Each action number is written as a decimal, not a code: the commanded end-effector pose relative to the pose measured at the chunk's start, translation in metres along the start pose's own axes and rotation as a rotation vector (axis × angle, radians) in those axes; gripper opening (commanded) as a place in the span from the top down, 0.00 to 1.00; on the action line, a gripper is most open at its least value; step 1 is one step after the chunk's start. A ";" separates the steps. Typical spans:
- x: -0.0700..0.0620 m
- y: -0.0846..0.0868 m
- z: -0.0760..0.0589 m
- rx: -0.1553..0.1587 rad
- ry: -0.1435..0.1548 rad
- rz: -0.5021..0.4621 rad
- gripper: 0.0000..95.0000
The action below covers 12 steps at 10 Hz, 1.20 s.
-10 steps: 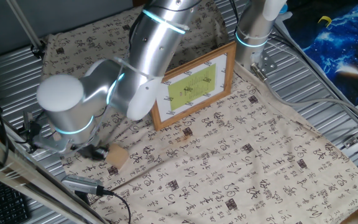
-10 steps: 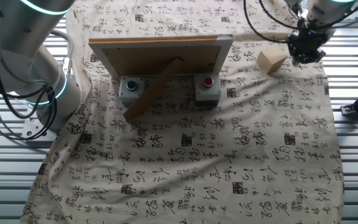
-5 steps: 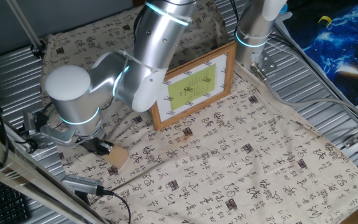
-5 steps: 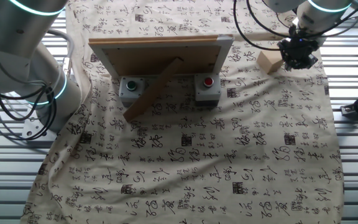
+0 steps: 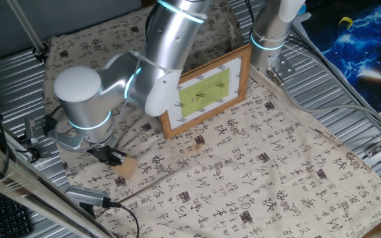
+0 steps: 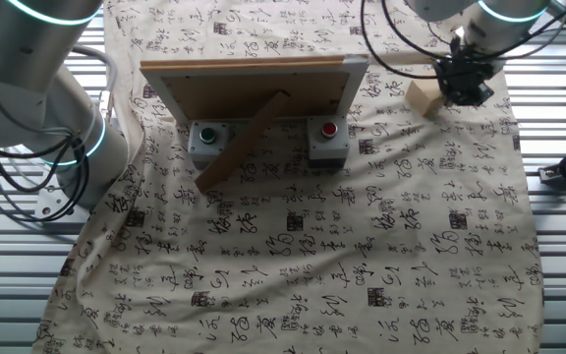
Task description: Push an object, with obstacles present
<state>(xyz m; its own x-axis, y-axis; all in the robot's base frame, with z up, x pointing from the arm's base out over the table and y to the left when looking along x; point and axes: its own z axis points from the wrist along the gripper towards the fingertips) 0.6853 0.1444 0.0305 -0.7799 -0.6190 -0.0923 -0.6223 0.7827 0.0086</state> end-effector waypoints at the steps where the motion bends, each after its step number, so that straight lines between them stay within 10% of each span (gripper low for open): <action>1: 0.002 0.009 -0.001 -0.006 -0.006 0.015 1.00; 12: 0.014 0.039 -0.002 -0.009 -0.005 0.034 1.00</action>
<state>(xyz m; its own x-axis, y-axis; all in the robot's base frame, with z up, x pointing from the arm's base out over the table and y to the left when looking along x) 0.6486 0.1661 0.0322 -0.7998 -0.5930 -0.0929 -0.5969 0.8021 0.0188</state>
